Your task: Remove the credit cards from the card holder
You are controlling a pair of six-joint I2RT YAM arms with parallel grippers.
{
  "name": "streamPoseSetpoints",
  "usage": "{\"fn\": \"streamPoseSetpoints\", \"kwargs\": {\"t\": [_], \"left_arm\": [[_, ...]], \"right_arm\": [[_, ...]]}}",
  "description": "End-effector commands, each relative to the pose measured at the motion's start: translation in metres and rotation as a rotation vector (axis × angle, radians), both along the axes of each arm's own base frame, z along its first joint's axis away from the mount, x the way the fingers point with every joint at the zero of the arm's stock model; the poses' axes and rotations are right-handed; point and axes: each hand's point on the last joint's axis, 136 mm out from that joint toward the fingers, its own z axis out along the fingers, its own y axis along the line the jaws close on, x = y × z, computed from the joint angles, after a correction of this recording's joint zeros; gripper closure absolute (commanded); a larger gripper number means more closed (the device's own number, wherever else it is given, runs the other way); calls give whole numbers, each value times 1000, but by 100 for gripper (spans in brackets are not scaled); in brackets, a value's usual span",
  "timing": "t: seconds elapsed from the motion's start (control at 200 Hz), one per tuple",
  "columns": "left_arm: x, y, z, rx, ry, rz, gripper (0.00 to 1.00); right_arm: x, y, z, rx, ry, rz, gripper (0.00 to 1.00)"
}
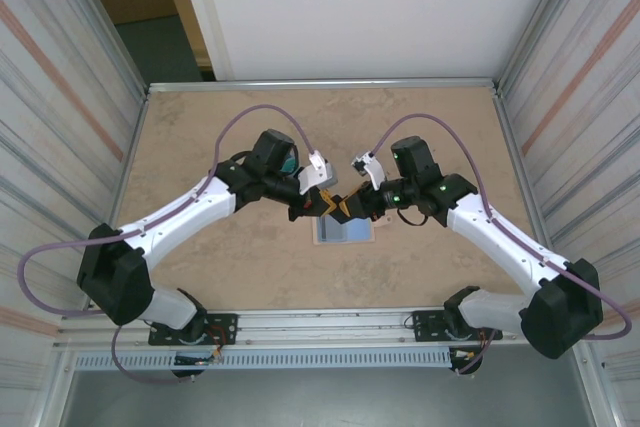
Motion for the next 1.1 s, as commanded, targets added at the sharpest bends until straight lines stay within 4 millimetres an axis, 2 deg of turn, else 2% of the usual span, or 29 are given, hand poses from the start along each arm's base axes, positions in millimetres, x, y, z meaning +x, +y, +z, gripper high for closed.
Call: {"fn": "streamPoseSetpoints", "kwargs": {"t": [0.0,0.175,0.241,0.256,0.306,0.391,0.471,0.596,0.767,0.887,0.912,1.092], "left_arm": [[12,6,9,6,-53,80,100],[31,25,21,-25,-122,302,100],[36,35,29,-51,-132,391,100],[37,37,32,-59,-135,415,100],[41,46,41,-94,-146,490,100],[45,60,55,-168,-156,605,100],[47,74,65,-248,-160,703,100],[48,89,78,-368,-131,804,100],[47,97,89,-523,-49,854,100],[44,92,94,-601,26,817,100],[44,91,95,-612,39,810,100],[38,80,103,-690,106,734,100]], "right_arm": [[10,-7,22,12,-95,-74,64],[33,-35,38,42,-177,-291,45],[40,-45,41,70,-181,-368,42],[39,-49,49,95,-200,-386,41],[43,-58,55,138,-205,-445,40],[49,-72,58,211,-186,-543,34],[50,-77,60,280,-160,-581,30],[49,-69,64,384,-103,-566,27],[49,-53,73,509,-31,-506,25],[49,-37,81,565,3,-421,22],[52,-32,75,560,30,-405,22],[59,-1,82,592,67,-289,18]]}}
